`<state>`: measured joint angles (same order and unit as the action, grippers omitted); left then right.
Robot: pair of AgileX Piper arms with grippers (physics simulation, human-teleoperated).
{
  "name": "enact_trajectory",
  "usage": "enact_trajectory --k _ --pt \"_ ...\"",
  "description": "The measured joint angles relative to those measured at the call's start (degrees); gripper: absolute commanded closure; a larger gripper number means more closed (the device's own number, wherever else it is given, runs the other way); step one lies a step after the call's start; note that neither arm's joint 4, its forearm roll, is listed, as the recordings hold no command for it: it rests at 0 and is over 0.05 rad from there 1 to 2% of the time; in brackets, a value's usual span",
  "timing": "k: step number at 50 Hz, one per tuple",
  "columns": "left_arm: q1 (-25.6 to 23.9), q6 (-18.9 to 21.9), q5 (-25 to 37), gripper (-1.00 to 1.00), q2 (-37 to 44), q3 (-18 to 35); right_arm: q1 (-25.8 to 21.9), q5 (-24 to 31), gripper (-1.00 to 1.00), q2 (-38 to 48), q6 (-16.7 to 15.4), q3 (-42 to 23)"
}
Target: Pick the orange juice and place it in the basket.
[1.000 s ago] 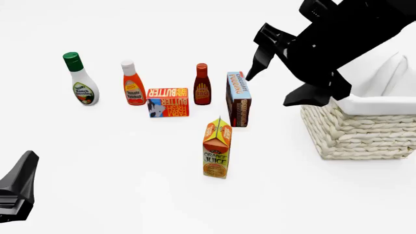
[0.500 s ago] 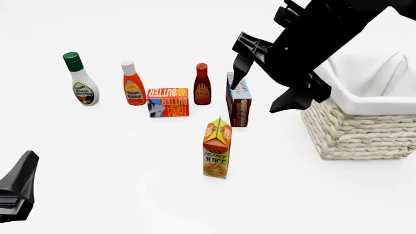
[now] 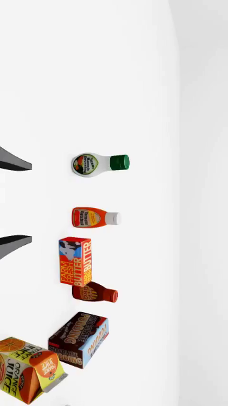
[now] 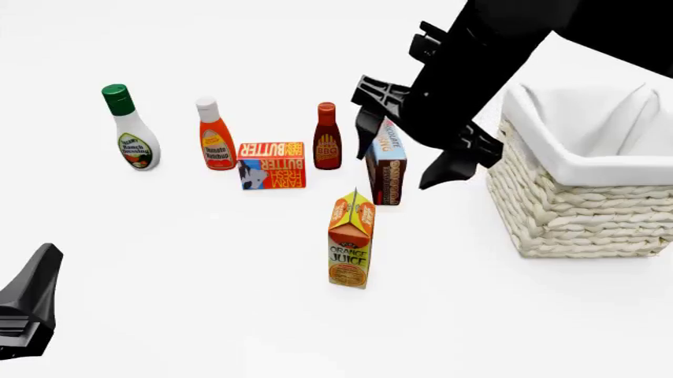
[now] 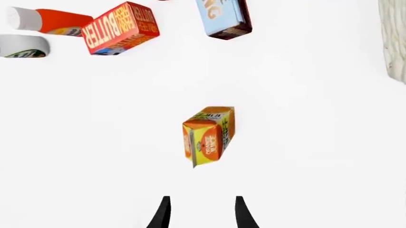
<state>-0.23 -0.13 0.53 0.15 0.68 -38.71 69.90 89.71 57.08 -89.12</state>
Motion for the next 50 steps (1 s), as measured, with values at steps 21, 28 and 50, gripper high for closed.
enact_trajectory --k 21,28,50 --pt "0.0 0.0 0.0 -1.00 0.0 0.0 -0.2 0.0 -1.00 4.5 -2.1 -1.7" --pt "0.0 0.0 0.0 -1.00 0.0 0.0 -0.4 0.0 -1.00 5.9 -2.7 -2.3" --pt "0.0 0.0 0.0 -1.00 0.0 0.0 -1.4 0.0 -1.00 9.4 -4.2 -3.5"
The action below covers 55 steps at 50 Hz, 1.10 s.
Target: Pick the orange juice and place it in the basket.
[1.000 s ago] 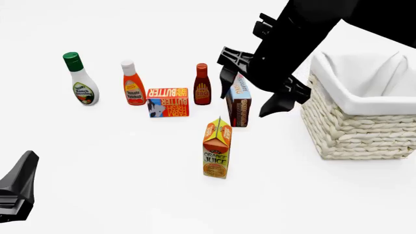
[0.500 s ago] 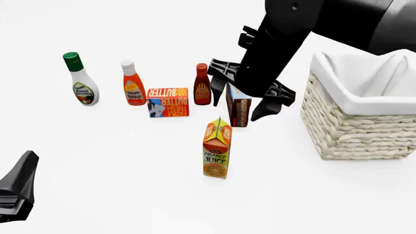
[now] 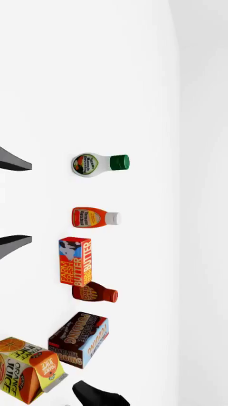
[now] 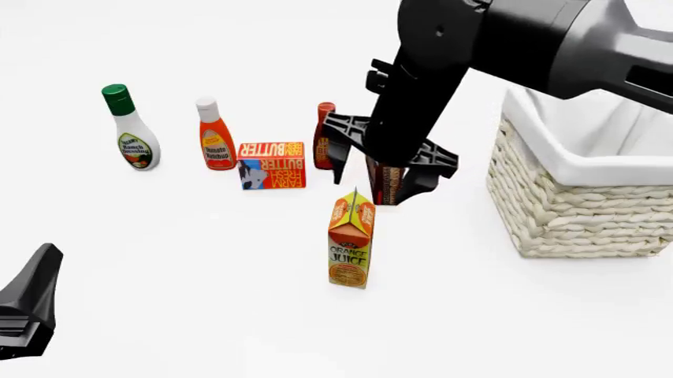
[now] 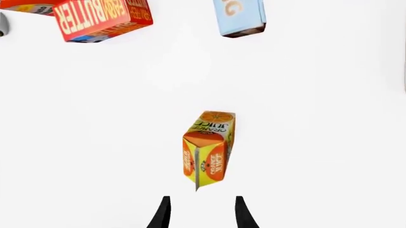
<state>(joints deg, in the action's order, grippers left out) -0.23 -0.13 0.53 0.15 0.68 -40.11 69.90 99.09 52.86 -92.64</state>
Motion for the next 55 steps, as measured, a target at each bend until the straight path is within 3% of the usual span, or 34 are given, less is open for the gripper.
enact_trajectory --k 55 --pt "0.0 0.0 0.0 -1.00 0.0 0.0 -1.4 0.0 -1.00 5.1 -0.9 -0.5"
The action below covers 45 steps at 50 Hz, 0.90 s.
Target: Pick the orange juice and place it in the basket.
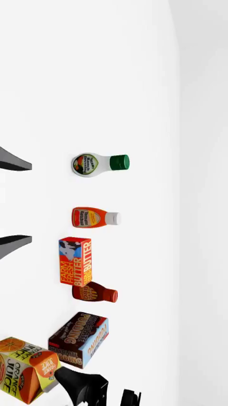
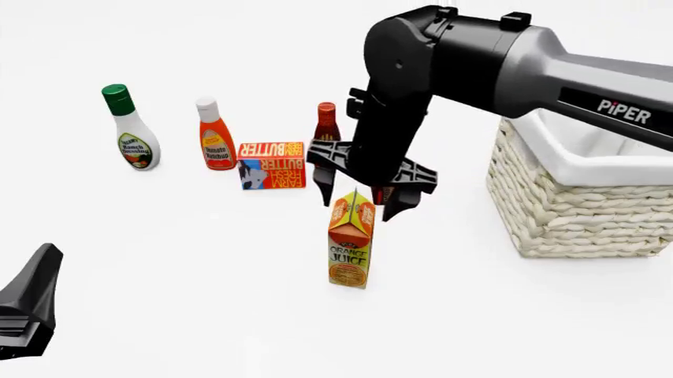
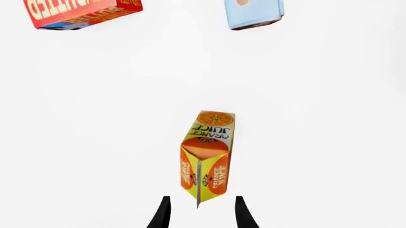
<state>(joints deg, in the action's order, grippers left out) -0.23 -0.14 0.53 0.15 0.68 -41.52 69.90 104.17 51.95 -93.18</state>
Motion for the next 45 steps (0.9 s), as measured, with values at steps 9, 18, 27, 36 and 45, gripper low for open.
enact_trajectory --k 9,18,27,36,45 --pt "0.0 0.0 0.0 -1.00 0.0 0.0 0.1 0.0 -1.00 1.2 -0.1 -0.7" --pt "0.0 0.0 0.0 -1.00 0.0 0.0 0.2 0.0 -1.00 2.0 -0.2 -1.0" --pt "0.0 0.0 0.0 -1.00 0.0 0.0 0.2 0.0 -1.00 2.5 -0.2 -1.2" --pt "0.0 0.0 0.0 -1.00 0.0 0.0 0.2 0.0 -1.00 3.0 -0.2 -1.3" --pt "0.0 0.0 0.0 -1.00 0.0 0.0 0.3 0.0 -1.00 3.5 -0.2 -1.4"
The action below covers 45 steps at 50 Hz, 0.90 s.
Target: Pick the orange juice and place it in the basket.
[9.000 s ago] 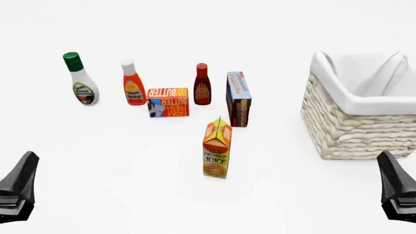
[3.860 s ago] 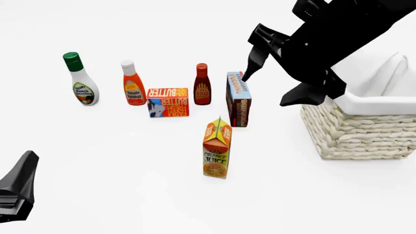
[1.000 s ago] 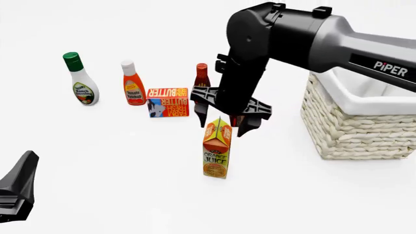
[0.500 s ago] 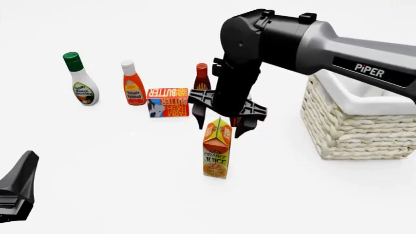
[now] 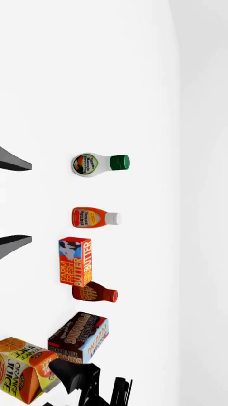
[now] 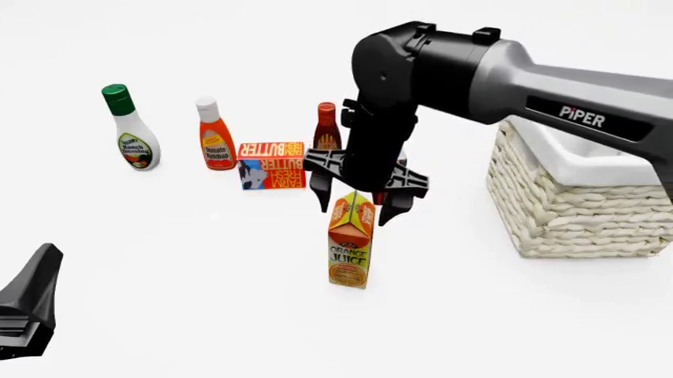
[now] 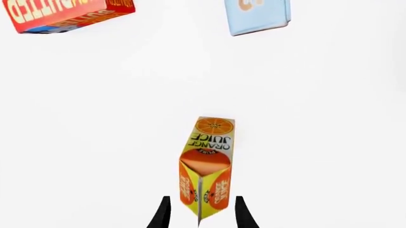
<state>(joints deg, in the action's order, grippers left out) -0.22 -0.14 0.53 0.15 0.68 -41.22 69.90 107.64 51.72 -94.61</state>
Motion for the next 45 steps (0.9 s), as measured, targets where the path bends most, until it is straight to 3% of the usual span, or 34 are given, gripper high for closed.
enact_trajectory --k 45 --pt "0.0 0.0 0.0 -1.00 0.0 0.0 -0.2 0.0 -1.00 3.1 0.2 -1.3"
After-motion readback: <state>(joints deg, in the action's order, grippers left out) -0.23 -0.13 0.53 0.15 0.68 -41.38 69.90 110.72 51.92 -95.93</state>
